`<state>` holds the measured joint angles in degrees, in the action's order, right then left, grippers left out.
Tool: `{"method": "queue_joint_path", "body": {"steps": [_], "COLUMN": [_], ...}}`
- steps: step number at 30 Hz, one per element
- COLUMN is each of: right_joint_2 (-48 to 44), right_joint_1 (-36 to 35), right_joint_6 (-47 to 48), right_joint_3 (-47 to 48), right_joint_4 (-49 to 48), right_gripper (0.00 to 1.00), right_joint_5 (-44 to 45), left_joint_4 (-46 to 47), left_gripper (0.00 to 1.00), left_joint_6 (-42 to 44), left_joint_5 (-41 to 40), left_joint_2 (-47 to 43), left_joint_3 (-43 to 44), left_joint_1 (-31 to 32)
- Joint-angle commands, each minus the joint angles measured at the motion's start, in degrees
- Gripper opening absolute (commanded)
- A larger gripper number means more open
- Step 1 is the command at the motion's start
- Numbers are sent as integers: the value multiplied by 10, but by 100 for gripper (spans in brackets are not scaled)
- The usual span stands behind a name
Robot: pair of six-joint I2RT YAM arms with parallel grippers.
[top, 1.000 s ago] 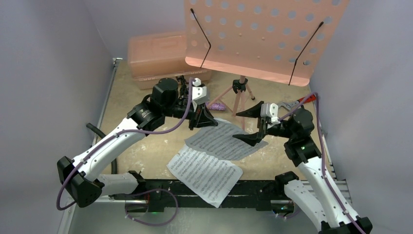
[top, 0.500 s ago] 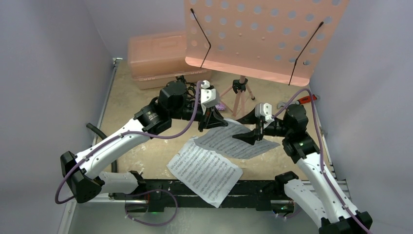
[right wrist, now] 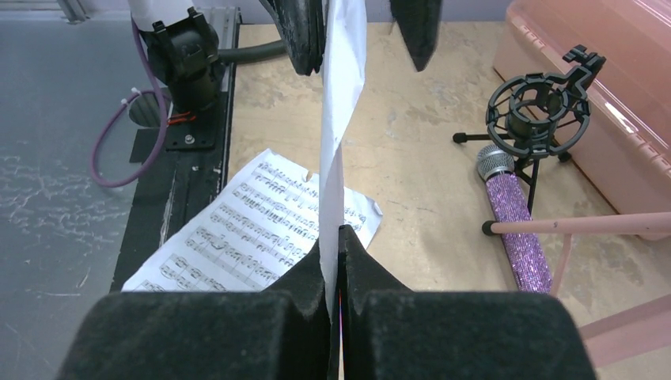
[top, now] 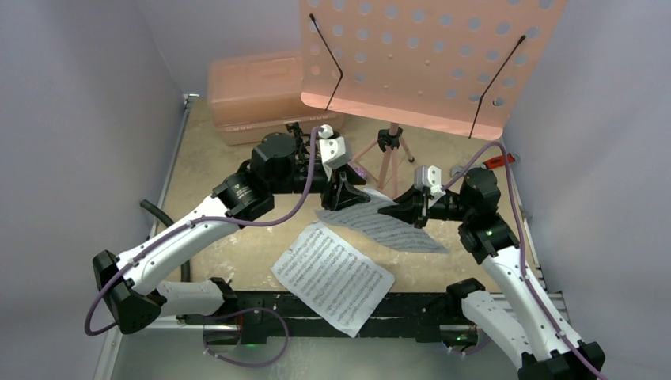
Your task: Set up the instrument practice props
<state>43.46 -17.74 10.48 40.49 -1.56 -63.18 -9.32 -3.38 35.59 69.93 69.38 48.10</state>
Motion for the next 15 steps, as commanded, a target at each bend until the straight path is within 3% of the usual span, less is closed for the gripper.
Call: {"method": "queue_joint_path", "body": {"steps": [1, 5, 7, 15], "right_joint_2": [-7, -12, -14, -15], "right_joint_1": [-4, -3, -4, -3], "right_joint_6": [-6, -16, -21, -35], "right_joint_3": [23, 19, 15, 5], "right_joint_4": [-8, -11, -16, -18], "right_gripper": [0, 0, 0, 0], "right_joint_5": [-8, -5, -5, -1], "left_joint_4": [28, 38, 46, 63], "left_gripper": [47, 73, 80, 85], "left_joint_6": [-27, -54, -80, -190], "left_joint_5": [-67, -108, -133, -200], "left_joint_2": [-22, -28, -32, -30], "left_joint_3": [-2, -13, -24, -82], "left_joint_1": [2, 2, 2, -12]}}
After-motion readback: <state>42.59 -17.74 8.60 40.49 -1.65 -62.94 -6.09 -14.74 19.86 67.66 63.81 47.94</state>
